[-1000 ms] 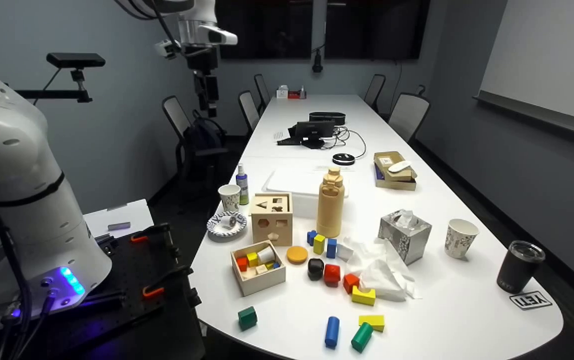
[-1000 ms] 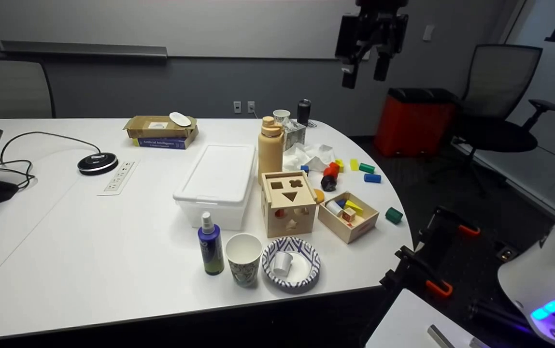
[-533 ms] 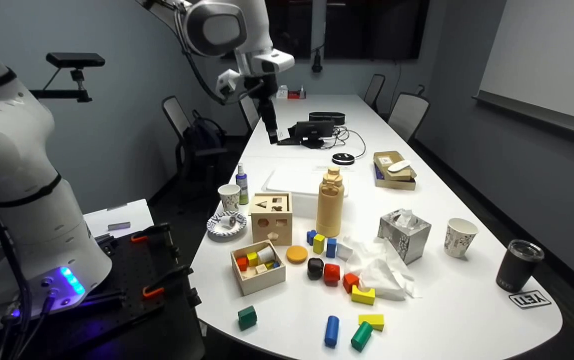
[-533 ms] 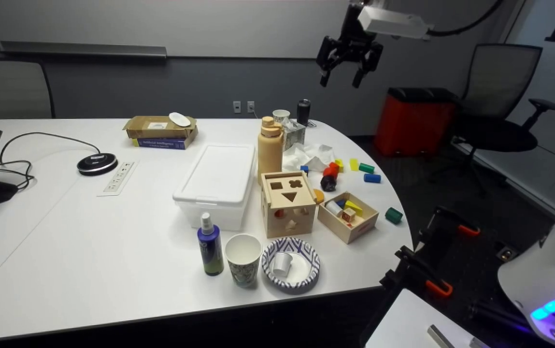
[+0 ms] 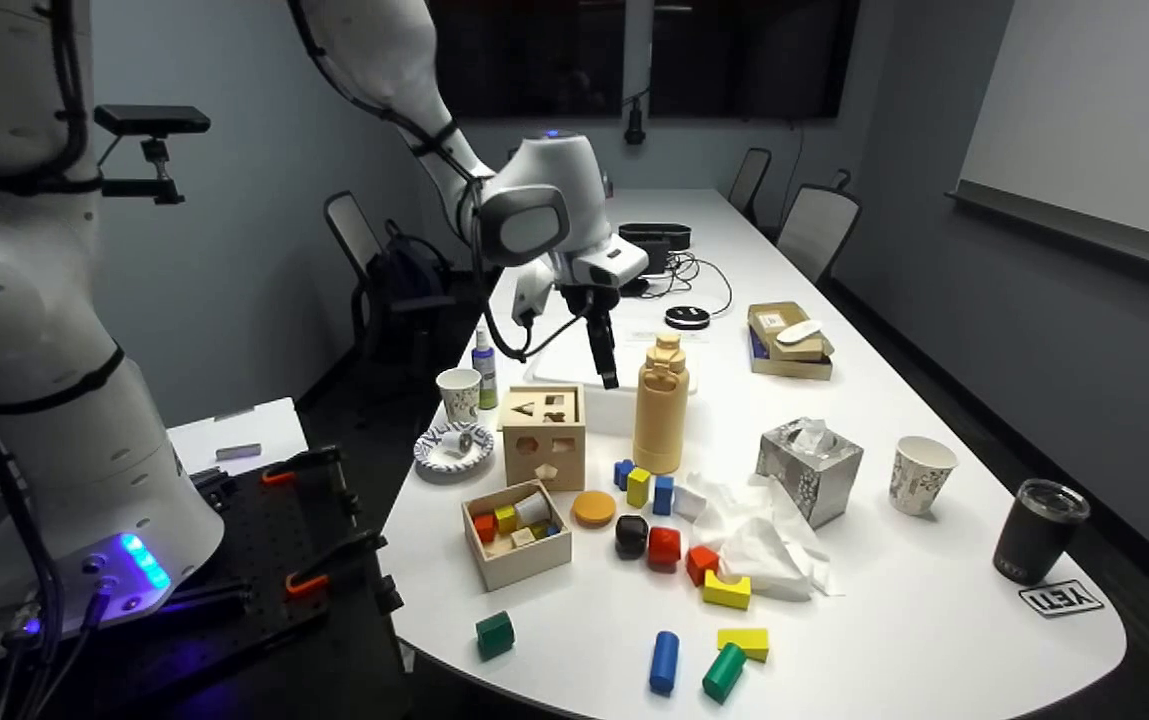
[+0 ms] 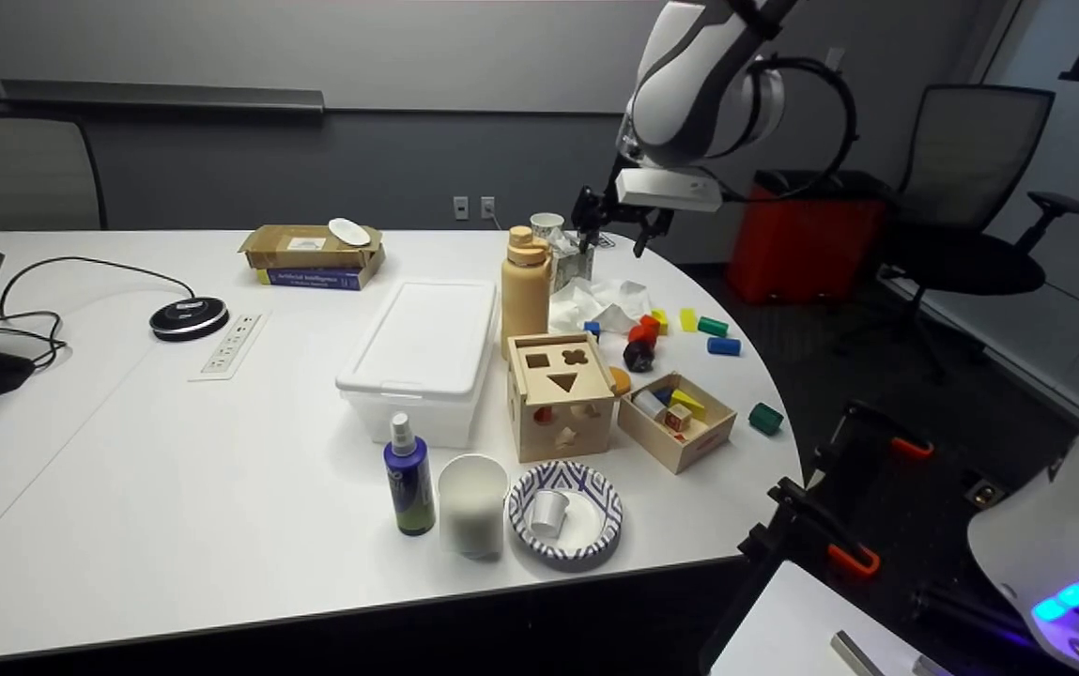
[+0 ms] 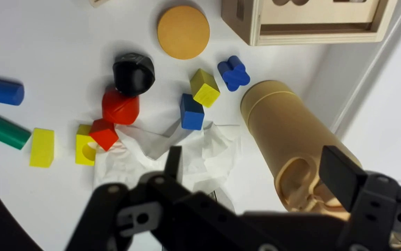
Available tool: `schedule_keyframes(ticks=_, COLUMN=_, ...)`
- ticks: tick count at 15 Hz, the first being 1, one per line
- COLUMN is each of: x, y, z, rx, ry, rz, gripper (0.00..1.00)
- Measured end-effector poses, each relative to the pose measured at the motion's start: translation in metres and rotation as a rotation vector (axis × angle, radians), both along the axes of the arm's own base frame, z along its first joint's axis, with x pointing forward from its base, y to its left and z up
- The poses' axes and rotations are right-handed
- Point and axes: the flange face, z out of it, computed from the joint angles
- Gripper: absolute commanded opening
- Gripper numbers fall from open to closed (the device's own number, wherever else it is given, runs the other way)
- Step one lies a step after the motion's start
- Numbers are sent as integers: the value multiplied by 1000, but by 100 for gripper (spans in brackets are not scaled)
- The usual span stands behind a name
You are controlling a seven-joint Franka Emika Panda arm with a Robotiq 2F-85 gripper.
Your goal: Pick up the blue object and put it in the box
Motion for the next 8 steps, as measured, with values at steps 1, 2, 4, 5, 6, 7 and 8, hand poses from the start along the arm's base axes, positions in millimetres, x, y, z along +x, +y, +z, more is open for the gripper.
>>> schedule_keyframes(ticks=1, x=10, y=-2, z=-15, rx=0, ry=13, rz=-7, gripper=100)
schedule_keyframes(ticks=2, x=19, y=-2, z=-30, rx=1, ry=23, rz=-12, gripper=100)
schedule_keyframes(ticks=4, x=34, y=1, z=-56, rx=2, ry=42, rz=-15, gripper=100)
schedule_keyframes(ticks=5, x=39, y=4, z=-69, rx=1, ry=54, rz=-10, gripper=100)
schedule_keyframes(ticks=6, x=42, y=9, z=-81, rx=0, ry=66, rz=-3, gripper=100)
schedule_keyframes(ticks=7, x=44, y=14, z=-93, rx=-1, ry=79, rz=7, gripper=100)
schedule_keyframes(ticks=8, x=44, y=20, z=-104, rx=-3, ry=94, rz=17, gripper=100)
